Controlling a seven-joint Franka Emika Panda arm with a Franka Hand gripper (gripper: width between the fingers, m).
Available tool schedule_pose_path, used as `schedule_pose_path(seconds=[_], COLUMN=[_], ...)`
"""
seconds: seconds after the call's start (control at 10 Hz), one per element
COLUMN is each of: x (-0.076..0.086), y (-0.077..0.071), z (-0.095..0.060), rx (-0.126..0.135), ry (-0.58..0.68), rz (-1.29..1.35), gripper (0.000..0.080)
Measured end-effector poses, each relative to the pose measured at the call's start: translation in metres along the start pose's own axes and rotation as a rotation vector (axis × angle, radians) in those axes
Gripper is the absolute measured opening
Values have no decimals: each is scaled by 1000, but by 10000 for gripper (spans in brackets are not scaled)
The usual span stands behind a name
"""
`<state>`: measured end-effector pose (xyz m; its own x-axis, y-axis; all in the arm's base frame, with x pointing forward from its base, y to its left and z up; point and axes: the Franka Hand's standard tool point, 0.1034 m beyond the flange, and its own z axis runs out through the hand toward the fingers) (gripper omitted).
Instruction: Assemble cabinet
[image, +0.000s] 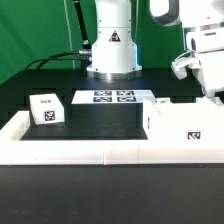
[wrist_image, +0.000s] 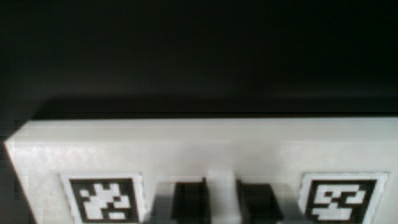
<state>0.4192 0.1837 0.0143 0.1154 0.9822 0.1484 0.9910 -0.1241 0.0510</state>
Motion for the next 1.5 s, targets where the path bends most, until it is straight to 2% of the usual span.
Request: schedule_pose_path(seconds=[0.4, 0.7, 0.9, 1.2, 1.5], x=[0, -9, -30, -59, -56], y=[0, 4, 14, 22, 20], z=[-2, -31, -48, -52, -50], rx=[-1, -28, -43, -47, -43], ry=[-2, -25, -45, -55, -53], rz=[1, -1, -12, 0, 7], gripper=[68, 68, 68, 68, 68])
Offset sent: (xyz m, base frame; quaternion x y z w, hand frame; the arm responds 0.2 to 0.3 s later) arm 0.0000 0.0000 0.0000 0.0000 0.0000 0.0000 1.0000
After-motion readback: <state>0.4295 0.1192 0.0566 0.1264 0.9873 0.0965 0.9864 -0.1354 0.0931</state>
